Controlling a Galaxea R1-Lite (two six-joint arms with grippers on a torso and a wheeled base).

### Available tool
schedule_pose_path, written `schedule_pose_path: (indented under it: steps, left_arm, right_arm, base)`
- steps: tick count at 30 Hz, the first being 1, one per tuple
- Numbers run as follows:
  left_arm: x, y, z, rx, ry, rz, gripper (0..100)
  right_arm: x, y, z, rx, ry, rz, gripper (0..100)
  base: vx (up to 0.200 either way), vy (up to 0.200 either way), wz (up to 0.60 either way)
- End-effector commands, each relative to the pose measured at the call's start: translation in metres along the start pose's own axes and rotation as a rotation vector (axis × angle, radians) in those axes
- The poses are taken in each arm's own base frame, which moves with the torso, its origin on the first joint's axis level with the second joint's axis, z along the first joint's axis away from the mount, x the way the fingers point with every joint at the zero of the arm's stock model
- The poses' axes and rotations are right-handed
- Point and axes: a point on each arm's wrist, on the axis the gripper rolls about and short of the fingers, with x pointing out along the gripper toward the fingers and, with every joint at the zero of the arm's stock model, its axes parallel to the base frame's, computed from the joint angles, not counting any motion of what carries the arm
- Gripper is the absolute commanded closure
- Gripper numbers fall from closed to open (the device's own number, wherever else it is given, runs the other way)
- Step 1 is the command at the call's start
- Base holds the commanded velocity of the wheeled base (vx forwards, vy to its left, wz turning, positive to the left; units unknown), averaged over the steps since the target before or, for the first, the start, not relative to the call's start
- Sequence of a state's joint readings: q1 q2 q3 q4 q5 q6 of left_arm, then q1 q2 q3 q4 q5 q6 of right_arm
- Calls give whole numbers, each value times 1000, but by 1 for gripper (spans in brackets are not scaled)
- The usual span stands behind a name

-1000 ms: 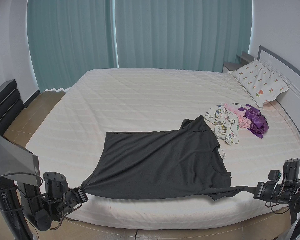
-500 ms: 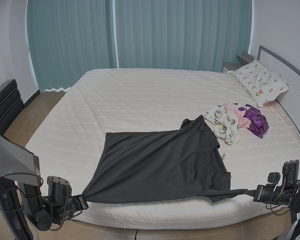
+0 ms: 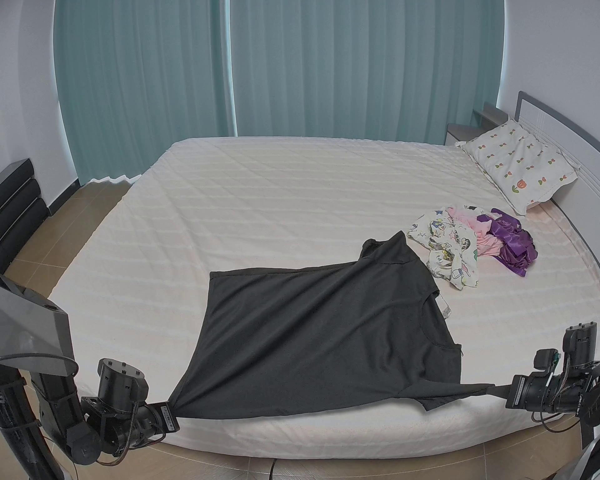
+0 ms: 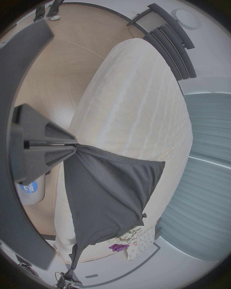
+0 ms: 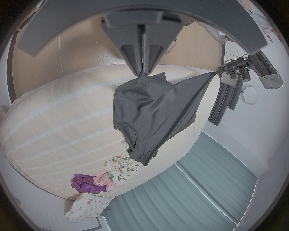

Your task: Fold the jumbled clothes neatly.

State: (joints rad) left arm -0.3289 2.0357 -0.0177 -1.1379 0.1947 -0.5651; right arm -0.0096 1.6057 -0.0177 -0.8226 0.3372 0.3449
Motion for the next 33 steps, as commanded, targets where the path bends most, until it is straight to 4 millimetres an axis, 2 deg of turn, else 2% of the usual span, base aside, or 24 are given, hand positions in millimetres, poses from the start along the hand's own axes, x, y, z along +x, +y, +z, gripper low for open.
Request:
schedule_pose_path:
  steps: [1,33]
  left_arm:
    - [-5,1,-1,2,-2,-7,100]
    - [-5,6,-9,18,77,44,100]
  right_arm:
    - [-1,-1,-5,6,19,-6,100]
    - [-2,-4,-14,-22,105,-25,100]
  base:
    - [0,0,0]
    - [0,0,0]
